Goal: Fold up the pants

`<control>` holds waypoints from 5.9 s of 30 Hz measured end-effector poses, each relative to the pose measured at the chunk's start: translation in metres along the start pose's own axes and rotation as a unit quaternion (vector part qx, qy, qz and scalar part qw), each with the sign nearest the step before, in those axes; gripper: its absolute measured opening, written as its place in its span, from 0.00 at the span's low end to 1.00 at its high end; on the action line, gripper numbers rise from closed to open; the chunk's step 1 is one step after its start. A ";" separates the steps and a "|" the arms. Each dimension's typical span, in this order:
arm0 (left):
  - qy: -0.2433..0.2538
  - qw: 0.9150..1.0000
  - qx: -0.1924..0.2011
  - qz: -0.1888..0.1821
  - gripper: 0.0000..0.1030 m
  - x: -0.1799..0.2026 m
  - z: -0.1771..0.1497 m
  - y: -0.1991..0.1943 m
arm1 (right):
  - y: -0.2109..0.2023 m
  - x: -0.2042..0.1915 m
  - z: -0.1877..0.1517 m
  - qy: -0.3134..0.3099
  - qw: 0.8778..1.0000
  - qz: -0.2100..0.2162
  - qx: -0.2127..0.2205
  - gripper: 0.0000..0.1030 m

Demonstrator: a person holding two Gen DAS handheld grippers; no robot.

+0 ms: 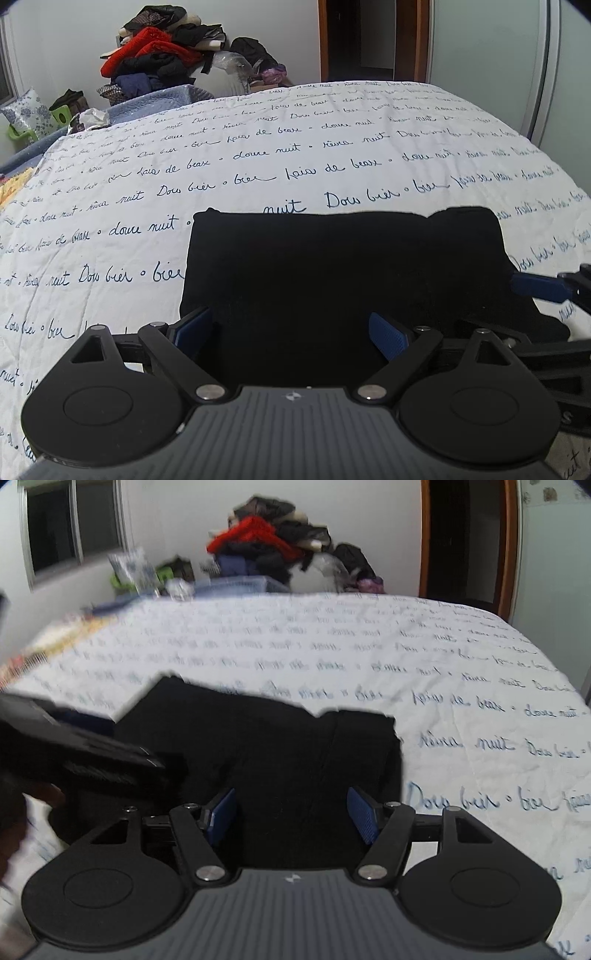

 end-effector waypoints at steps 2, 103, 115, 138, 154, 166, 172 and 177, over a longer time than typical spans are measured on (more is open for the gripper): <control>0.009 1.000 -0.001 0.001 0.88 0.003 -0.003 -0.002 | -0.004 0.004 0.001 0.016 1.000 0.004 0.004 0.66; -0.101 0.987 0.104 -0.075 0.23 -0.172 0.092 0.004 | 0.087 -0.036 0.156 0.075 0.970 0.222 0.059 0.28; -0.129 0.990 0.045 -0.024 0.46 -0.207 0.064 0.041 | 0.135 -0.025 0.125 0.060 0.995 0.083 -0.007 0.65; -0.114 0.993 0.023 0.034 0.89 -0.143 0.014 -0.037 | 0.006 -0.074 0.090 0.057 0.989 0.129 0.044 0.79; -0.106 0.992 0.018 0.071 0.92 -0.126 -0.023 -0.054 | -0.027 -0.083 0.070 0.122 0.984 0.127 -0.024 1.00; -0.101 0.991 0.019 0.080 0.93 -0.121 -0.031 -0.041 | 0.002 -0.102 0.026 0.025 0.999 0.020 0.010 1.00; -0.094 0.992 0.019 0.080 0.94 -0.118 -0.033 -0.040 | 0.002 -0.101 0.022 0.017 1.000 0.006 0.008 1.00; -0.101 0.991 0.021 0.088 0.94 -0.121 -0.036 -0.039 | 0.005 -0.095 0.020 0.034 0.999 0.008 -0.001 1.00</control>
Point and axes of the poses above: each gripper's, at about its wrist camera, not at the fingertips, and y roughly the way its jaws point, x to its right, z to its top, the point moved 8 cm from there along y, roughly the way its jaws point, and after that the axes turned 7 degrees about -z, right-handed, at the moved point
